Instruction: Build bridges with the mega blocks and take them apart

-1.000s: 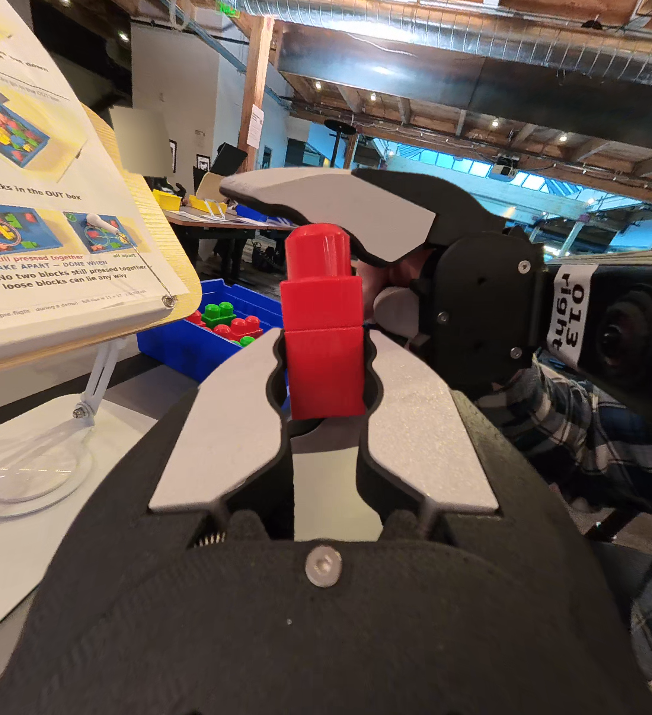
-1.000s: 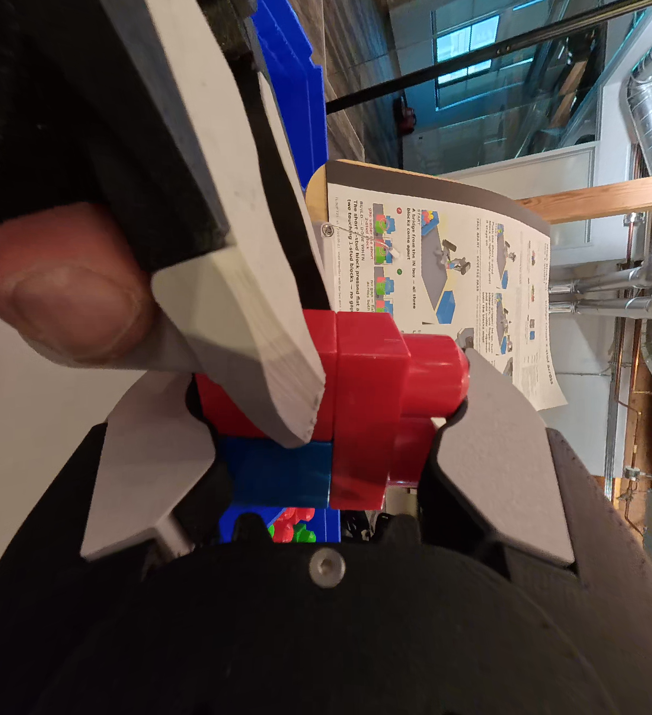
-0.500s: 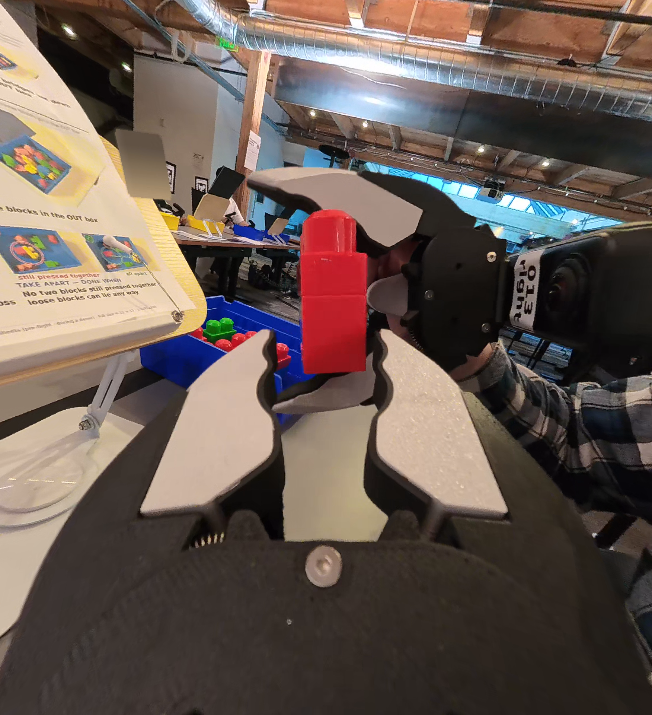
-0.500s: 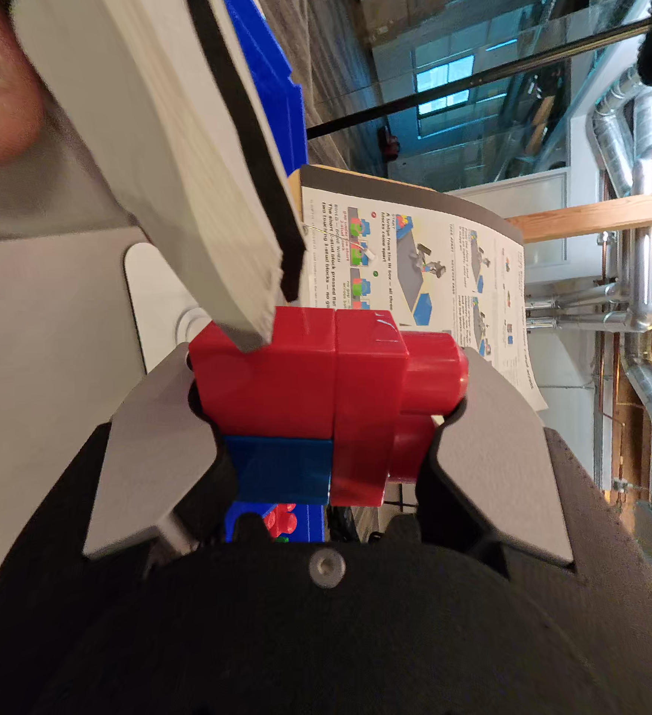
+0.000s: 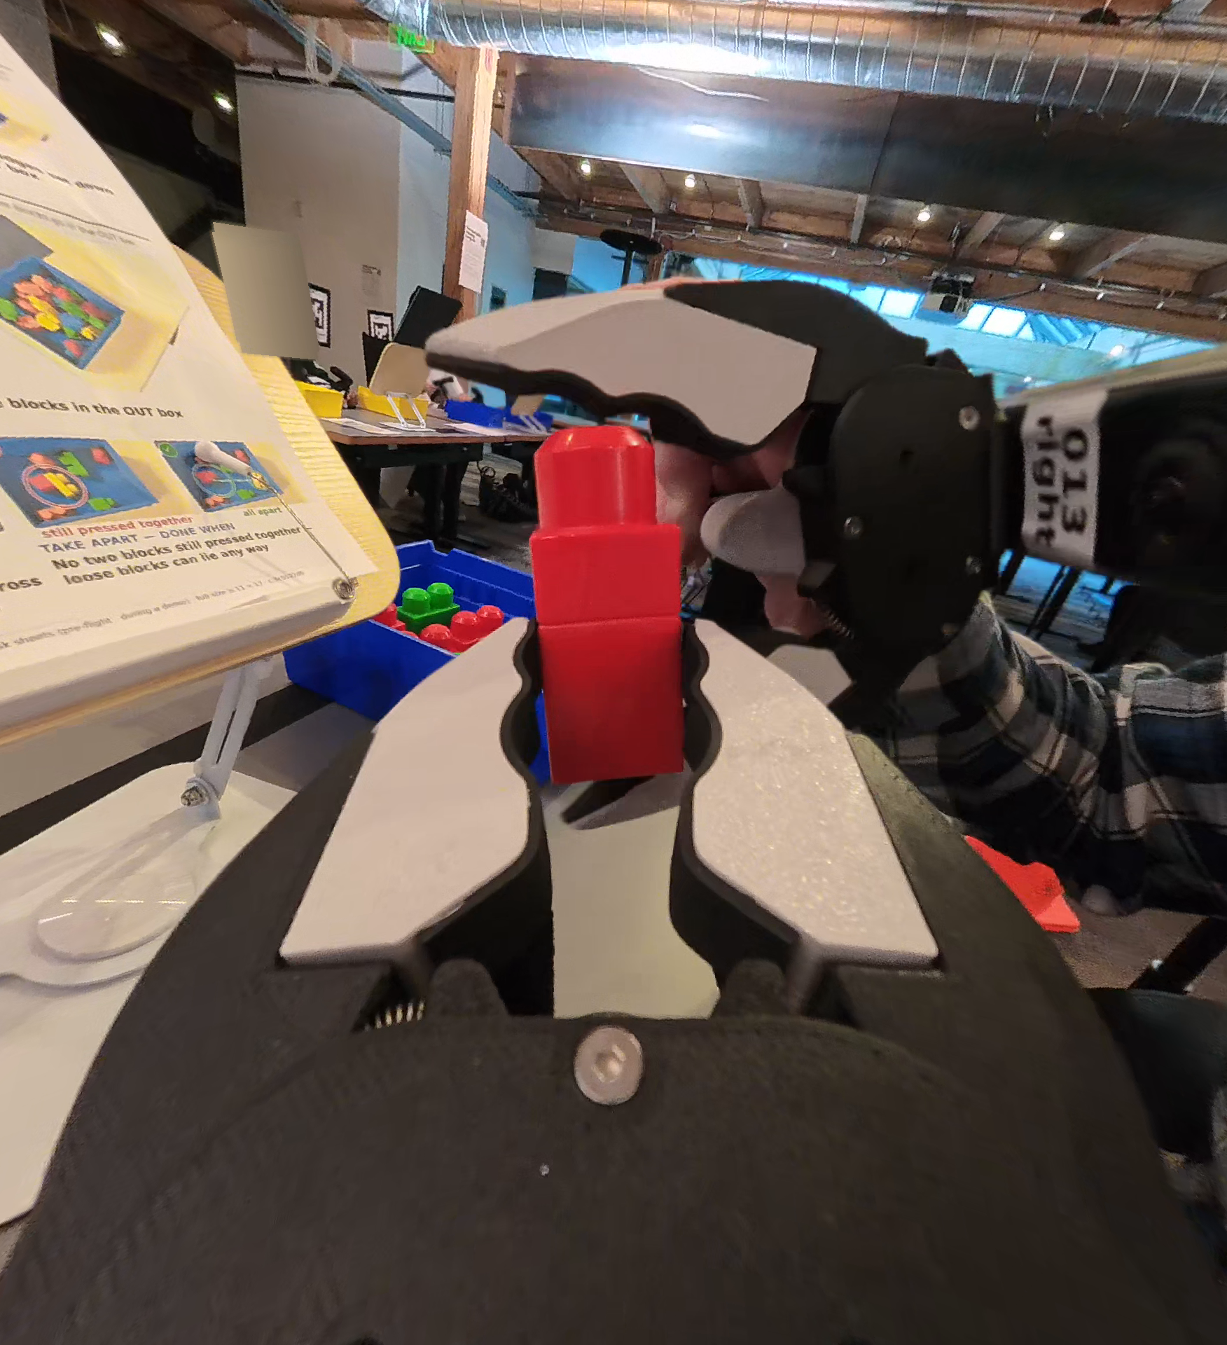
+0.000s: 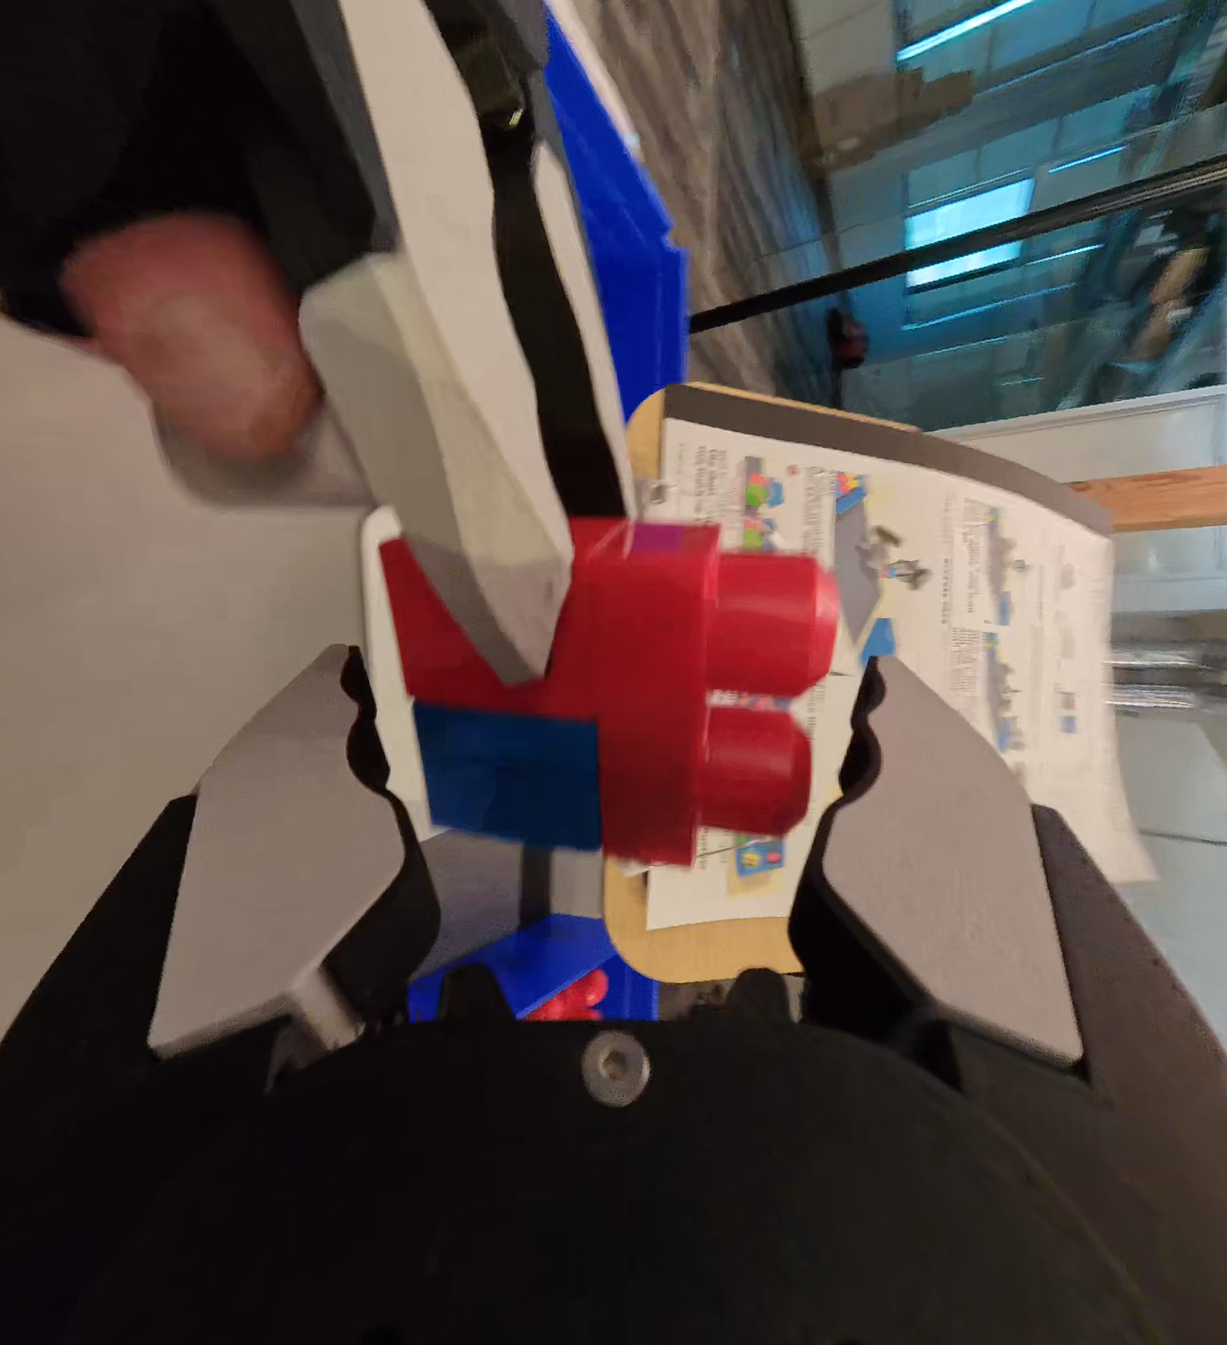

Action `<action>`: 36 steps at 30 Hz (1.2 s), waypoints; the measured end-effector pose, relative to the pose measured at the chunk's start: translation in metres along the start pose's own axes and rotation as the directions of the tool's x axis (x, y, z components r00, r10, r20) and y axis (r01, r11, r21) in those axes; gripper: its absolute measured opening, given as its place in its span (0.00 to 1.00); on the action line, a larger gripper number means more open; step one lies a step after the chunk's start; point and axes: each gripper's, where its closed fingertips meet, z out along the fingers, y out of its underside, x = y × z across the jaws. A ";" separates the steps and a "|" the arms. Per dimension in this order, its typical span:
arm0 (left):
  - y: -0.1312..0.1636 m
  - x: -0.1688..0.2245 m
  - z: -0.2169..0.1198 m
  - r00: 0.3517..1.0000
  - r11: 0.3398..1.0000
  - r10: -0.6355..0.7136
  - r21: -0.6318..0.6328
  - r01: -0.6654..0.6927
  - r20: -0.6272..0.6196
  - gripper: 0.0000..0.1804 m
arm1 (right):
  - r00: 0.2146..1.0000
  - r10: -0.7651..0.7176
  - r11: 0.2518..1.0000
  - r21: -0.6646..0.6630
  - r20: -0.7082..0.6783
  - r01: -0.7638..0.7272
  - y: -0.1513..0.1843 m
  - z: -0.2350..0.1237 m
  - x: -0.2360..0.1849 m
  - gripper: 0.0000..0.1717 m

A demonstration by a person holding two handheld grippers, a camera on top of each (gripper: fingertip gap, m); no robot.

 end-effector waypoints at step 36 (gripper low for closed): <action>0.025 -0.019 -0.038 0.987 0.983 0.156 -0.094 -0.159 -0.036 0.00 | 0.645 0.416 0.906 -0.355 0.640 -0.232 0.188 -0.087 0.015 0.22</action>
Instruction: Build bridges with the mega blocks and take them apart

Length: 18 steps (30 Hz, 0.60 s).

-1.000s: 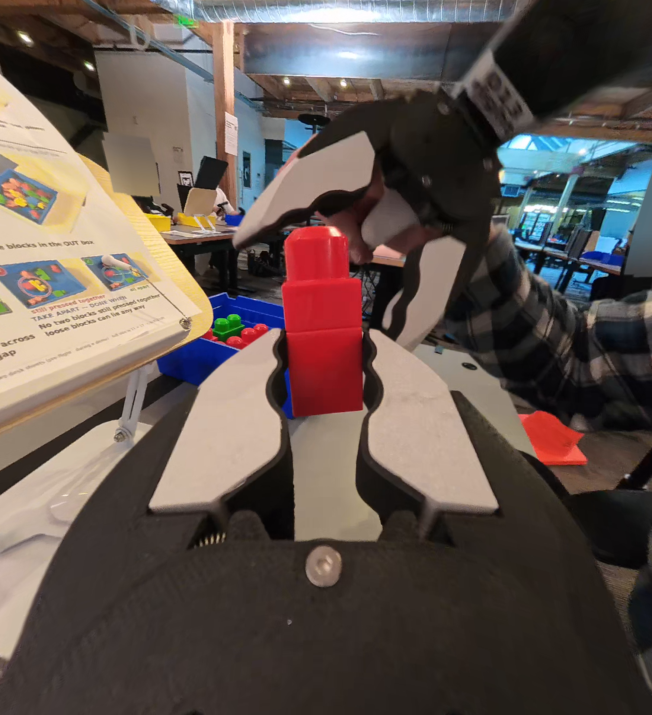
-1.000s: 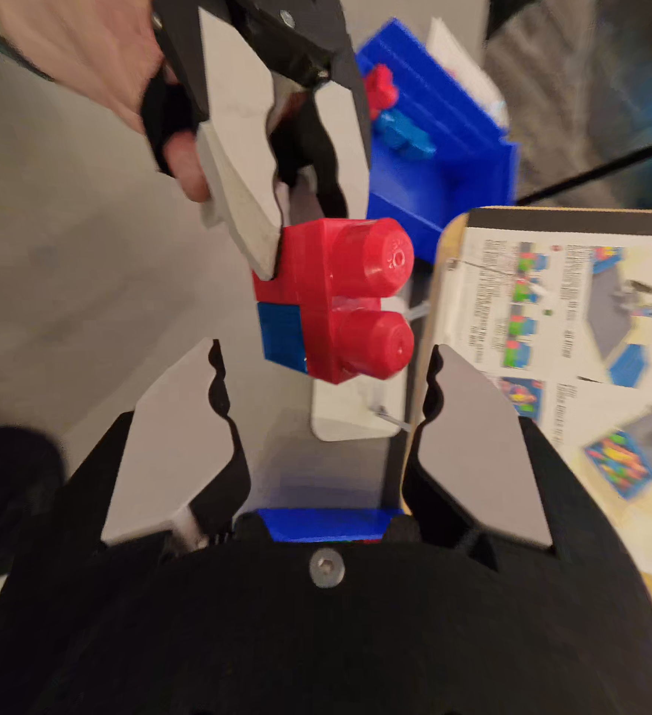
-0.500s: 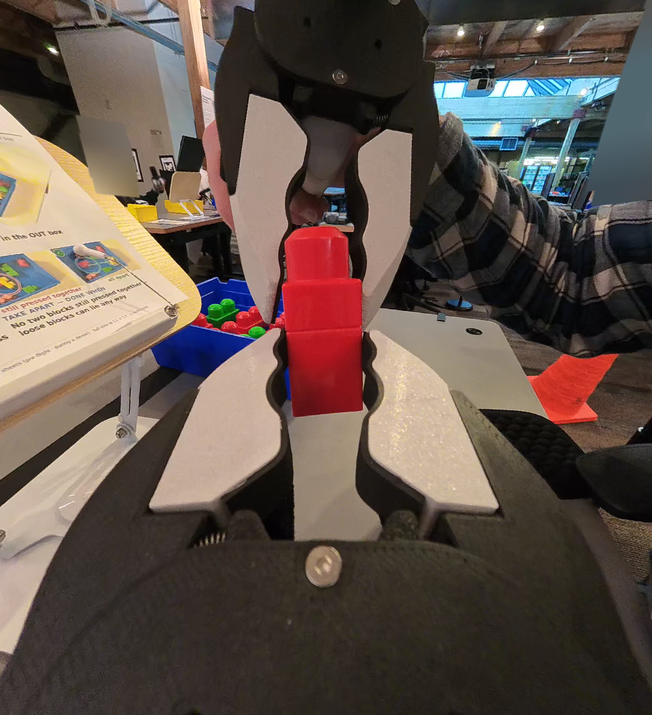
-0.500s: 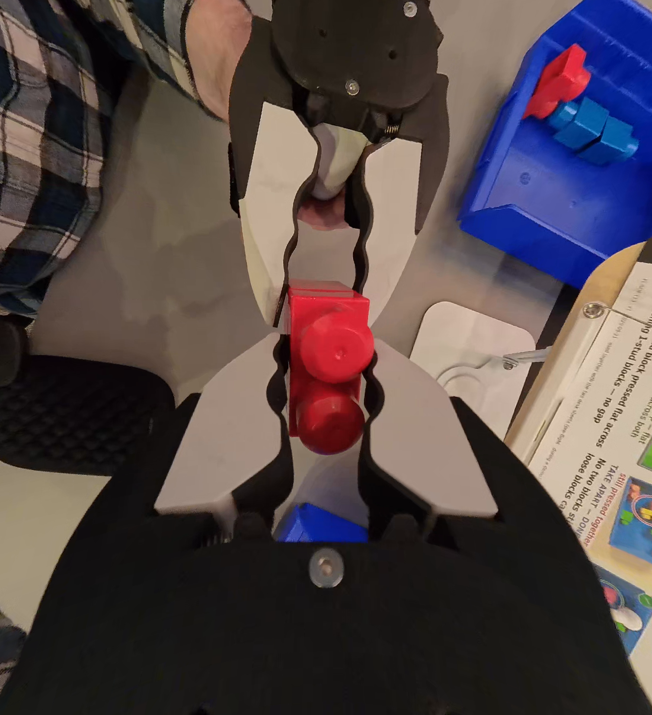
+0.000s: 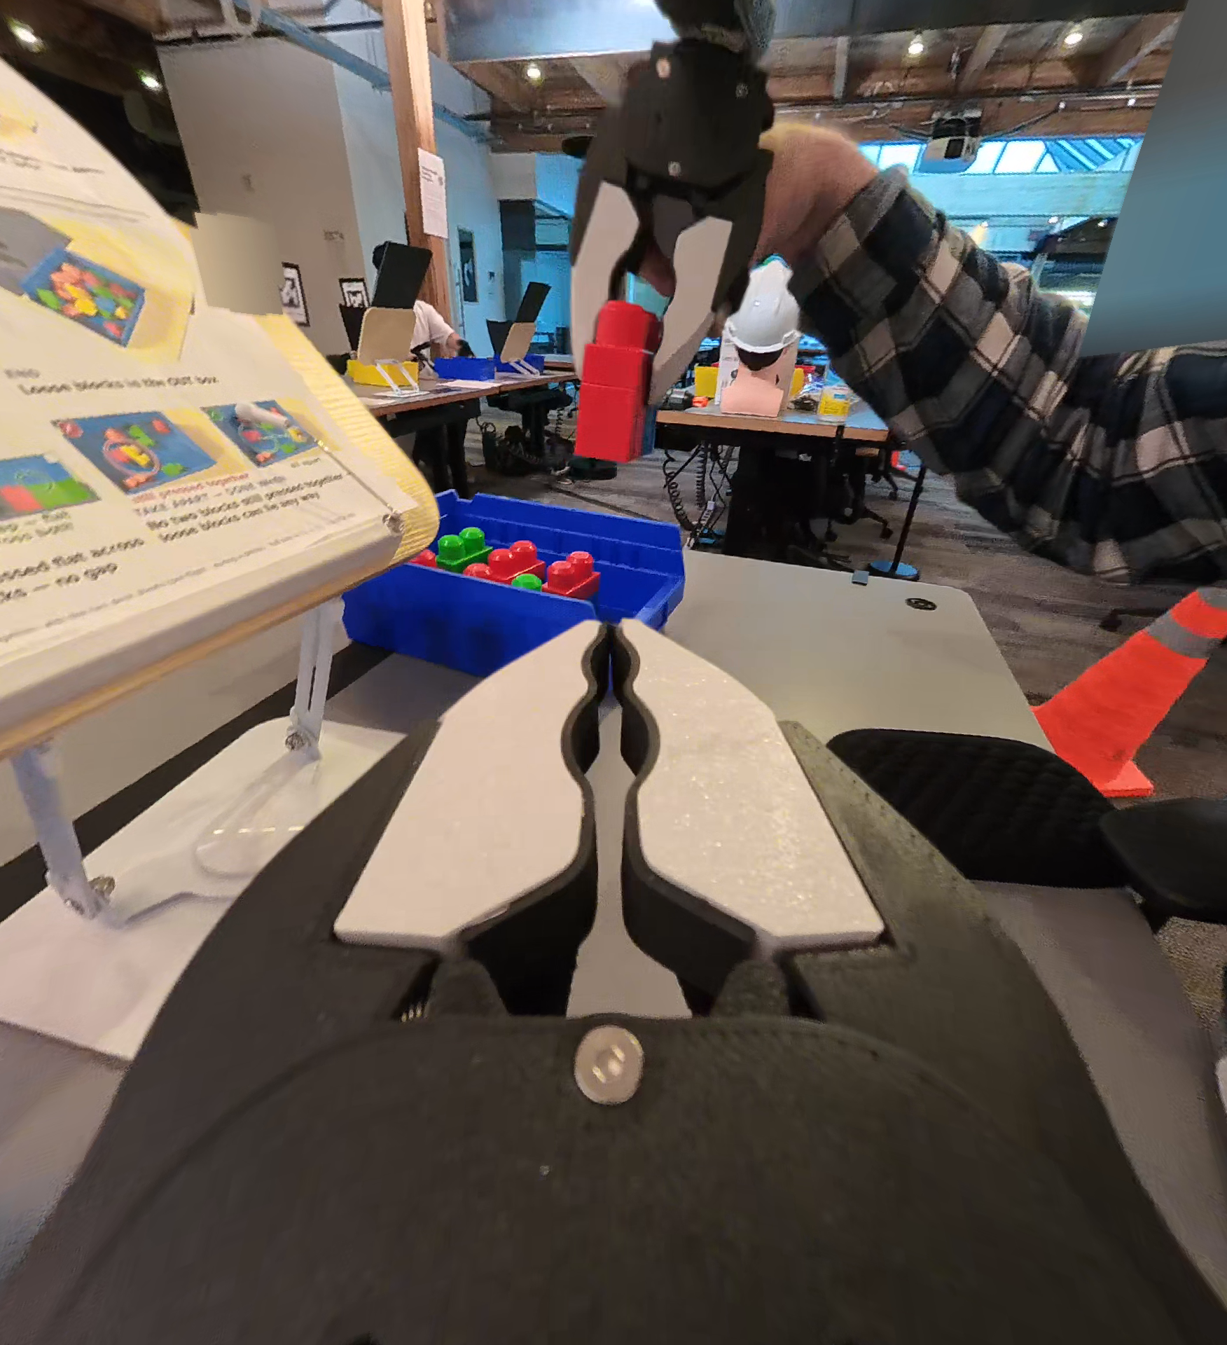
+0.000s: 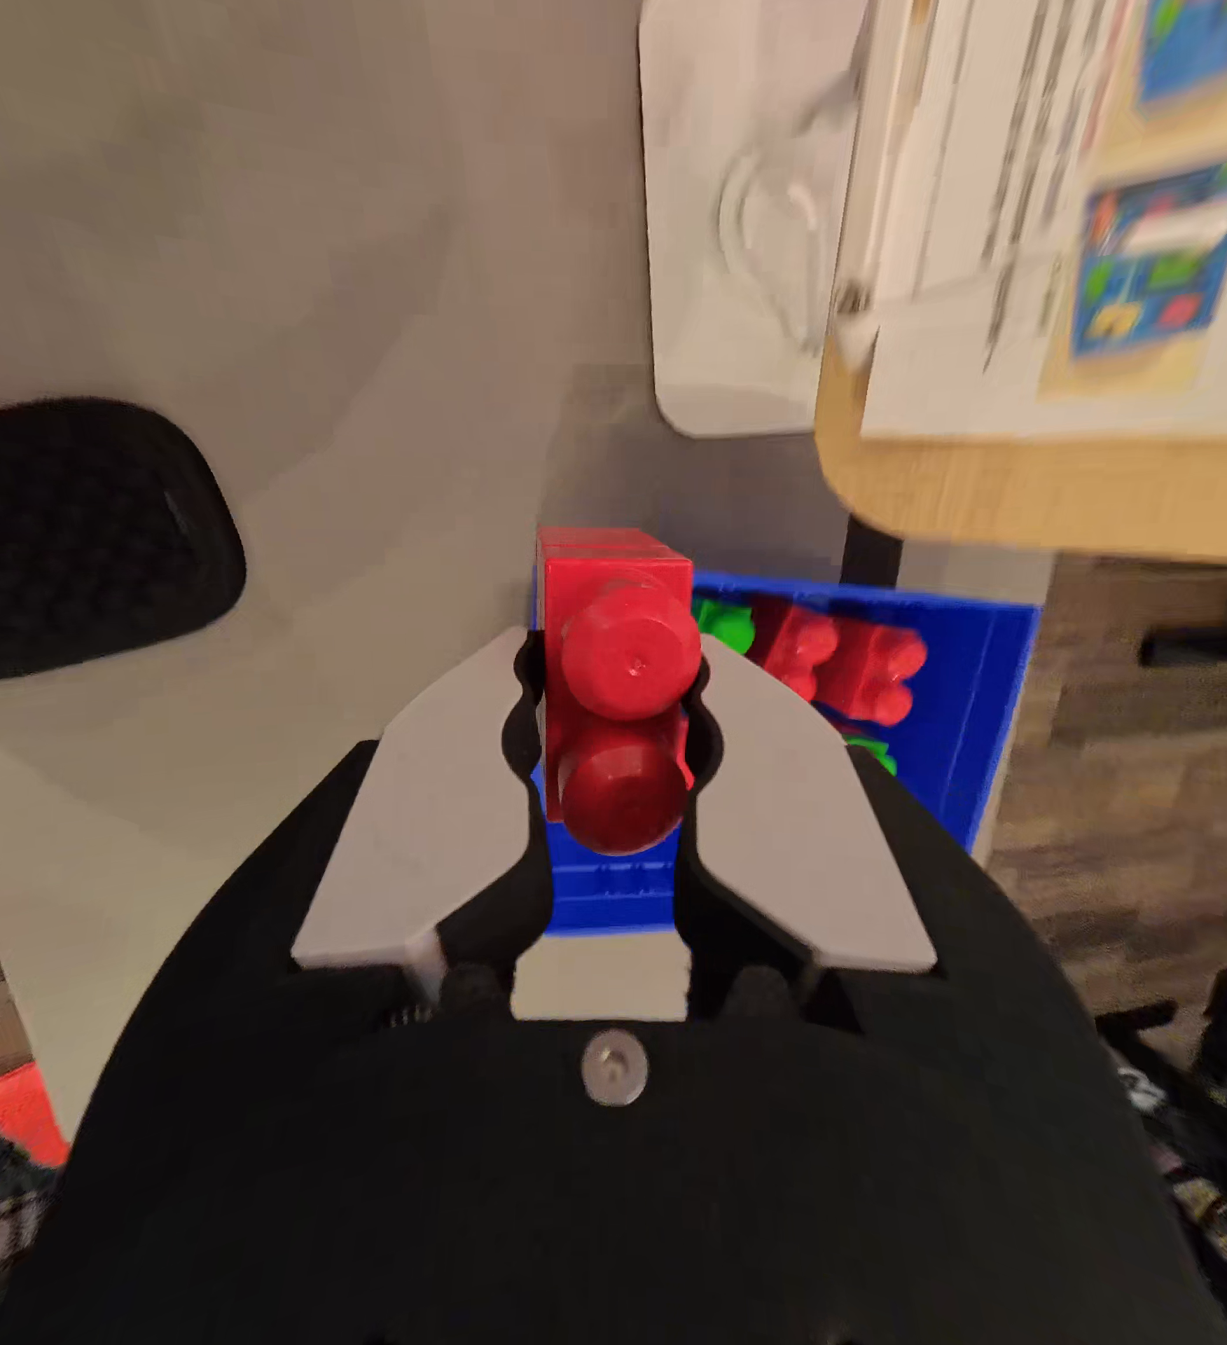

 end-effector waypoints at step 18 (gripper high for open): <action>0.017 -0.003 -0.007 0.998 0.994 0.049 -0.095 -0.046 0.028 0.00 | 0.991 0.083 0.991 -0.115 0.107 -0.071 0.098 0.160 0.006 0.22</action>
